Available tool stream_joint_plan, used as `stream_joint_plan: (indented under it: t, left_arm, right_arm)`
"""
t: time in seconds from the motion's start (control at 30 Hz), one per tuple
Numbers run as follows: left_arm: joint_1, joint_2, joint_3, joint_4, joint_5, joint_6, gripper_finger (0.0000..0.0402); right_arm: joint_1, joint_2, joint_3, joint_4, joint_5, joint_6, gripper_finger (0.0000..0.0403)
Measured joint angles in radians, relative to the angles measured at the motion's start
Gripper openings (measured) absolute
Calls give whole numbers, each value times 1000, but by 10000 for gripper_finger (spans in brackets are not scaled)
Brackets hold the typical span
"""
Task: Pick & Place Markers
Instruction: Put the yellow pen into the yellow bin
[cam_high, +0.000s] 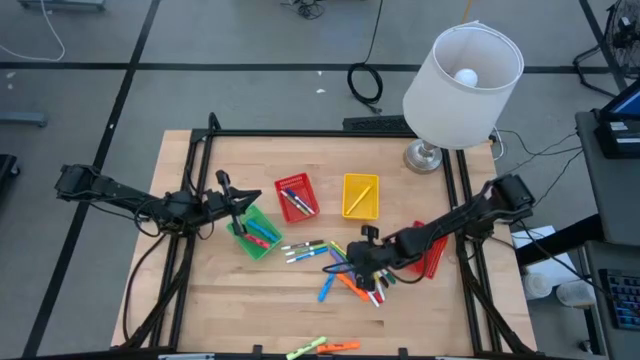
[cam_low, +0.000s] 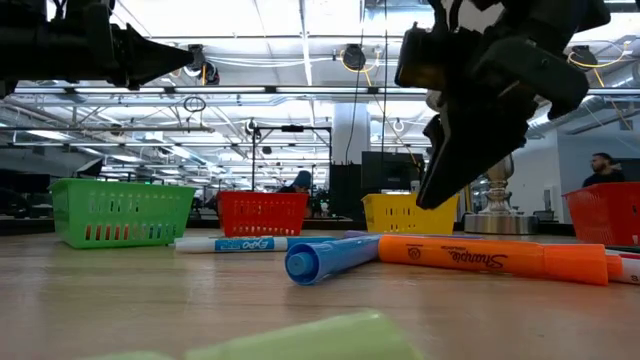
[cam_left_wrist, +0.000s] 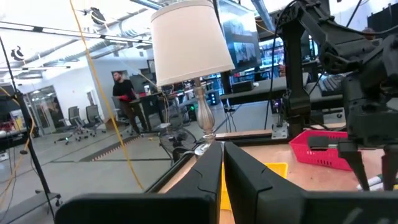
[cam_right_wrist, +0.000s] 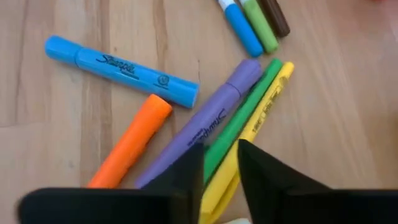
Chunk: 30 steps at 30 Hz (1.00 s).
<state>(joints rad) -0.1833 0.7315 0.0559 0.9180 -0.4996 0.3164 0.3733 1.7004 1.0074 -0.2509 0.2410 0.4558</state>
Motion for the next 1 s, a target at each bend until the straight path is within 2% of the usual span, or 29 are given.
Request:
stream_joint_plan:
  t: [0.13, 0.27, 0.6, 1.0]
  left_arm:
    - [0, 0, 0, 0, 0, 3, 26]
    - [0, 0, 0, 0, 0, 3, 26]
    - [0, 0, 0, 0, 0, -31, 26]
    - [0, 0, 0, -1, 0, -34, 26]
  right_arm:
    - [-9, 0, 0, -19, 25, 30, 140]
    - [-17, 1, 0, -24, 25, 55, 151]
    - [-19, 67, -1, -32, 20, 57, 123]
    - [-42, 68, -23, -59, 23, 25, 93]
